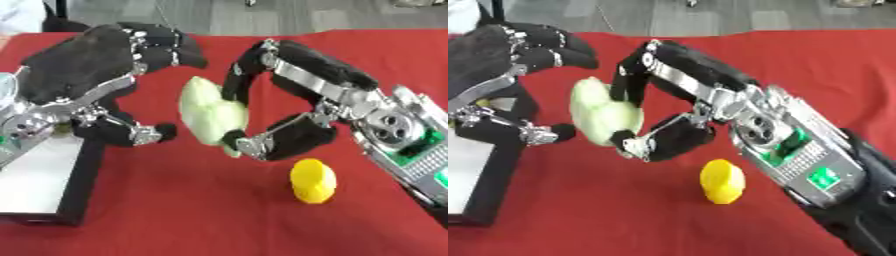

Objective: Pick up the objects with one hand, pass them to the other hand, and then place them into the box on the other side of the table.

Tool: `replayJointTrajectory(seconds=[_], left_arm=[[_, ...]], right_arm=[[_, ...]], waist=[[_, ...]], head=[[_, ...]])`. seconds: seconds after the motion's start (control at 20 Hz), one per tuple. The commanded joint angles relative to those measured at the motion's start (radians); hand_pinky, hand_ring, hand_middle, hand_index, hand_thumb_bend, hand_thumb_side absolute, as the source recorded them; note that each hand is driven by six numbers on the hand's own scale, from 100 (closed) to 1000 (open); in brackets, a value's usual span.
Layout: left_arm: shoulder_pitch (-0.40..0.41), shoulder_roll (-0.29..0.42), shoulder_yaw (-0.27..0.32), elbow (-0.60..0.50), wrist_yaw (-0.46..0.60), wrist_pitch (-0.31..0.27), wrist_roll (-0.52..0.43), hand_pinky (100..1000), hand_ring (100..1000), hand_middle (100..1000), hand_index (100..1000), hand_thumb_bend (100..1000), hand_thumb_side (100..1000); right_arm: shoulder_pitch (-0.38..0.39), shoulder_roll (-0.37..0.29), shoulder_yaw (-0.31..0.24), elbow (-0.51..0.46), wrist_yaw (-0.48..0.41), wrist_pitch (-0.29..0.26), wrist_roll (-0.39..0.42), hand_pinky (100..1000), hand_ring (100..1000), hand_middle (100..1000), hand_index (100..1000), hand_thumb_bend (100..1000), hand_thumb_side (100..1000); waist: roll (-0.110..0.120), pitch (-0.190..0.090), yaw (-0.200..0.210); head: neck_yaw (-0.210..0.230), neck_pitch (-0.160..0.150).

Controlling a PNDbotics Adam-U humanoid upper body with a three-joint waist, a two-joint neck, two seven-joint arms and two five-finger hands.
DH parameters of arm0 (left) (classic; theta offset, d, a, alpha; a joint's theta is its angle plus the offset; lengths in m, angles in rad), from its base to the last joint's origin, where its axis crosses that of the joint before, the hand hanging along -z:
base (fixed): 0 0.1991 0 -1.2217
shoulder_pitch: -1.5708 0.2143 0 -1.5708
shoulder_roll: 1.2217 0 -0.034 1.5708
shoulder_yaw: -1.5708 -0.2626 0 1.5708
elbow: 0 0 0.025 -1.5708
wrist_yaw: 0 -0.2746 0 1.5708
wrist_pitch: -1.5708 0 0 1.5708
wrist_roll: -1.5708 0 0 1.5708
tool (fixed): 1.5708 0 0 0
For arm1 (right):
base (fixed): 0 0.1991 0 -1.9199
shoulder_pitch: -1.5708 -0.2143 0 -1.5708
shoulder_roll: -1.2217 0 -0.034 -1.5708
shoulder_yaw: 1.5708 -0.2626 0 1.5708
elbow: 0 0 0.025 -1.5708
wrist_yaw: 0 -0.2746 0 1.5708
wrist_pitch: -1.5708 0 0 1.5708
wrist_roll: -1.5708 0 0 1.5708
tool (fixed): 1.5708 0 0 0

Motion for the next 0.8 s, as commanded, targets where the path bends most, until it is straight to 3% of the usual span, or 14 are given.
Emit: replayJointTrajectory(seconds=[0.05, 0.2, 0.35, 0.8], left_arm=[[-0.002, 0.045, 0.012, -0.012, 0.010, -0.017, 0.007, 769, 814, 777, 856, 559, 102], [0.000, 0.048, 0.010, -0.012, 0.000, -0.057, 0.013, 766, 814, 779, 853, 617, 116], [0.000, 0.047, 0.006, -0.012, -0.023, -0.089, 0.031, 765, 813, 777, 850, 617, 106], [-0.014, 0.032, -0.010, -0.012, -0.048, -0.079, 0.053, 760, 815, 782, 853, 634, 106]], right_arm=[[-0.017, -0.009, -0.006, -0.019, 0.009, 0.001, 0.003, 770, 569, 399, 343, 189, 100], [-0.019, -0.008, -0.004, -0.019, 0.008, 0.001, 0.004, 770, 568, 399, 343, 191, 100], [-0.021, -0.007, -0.001, -0.019, 0.008, 0.001, 0.006, 770, 568, 399, 343, 197, 100], [-0.020, -0.007, 0.005, -0.019, 0.014, -0.004, 0.021, 769, 567, 398, 342, 207, 100]], waist=[[0.011, -0.035, 0.001], [0.011, -0.035, 0.001], [0.010, -0.034, 0.001], [0.010, -0.035, -0.001]], head=[[-0.005, -0.014], [-0.009, -0.015], [-0.013, -0.019], [-0.012, -0.021]])
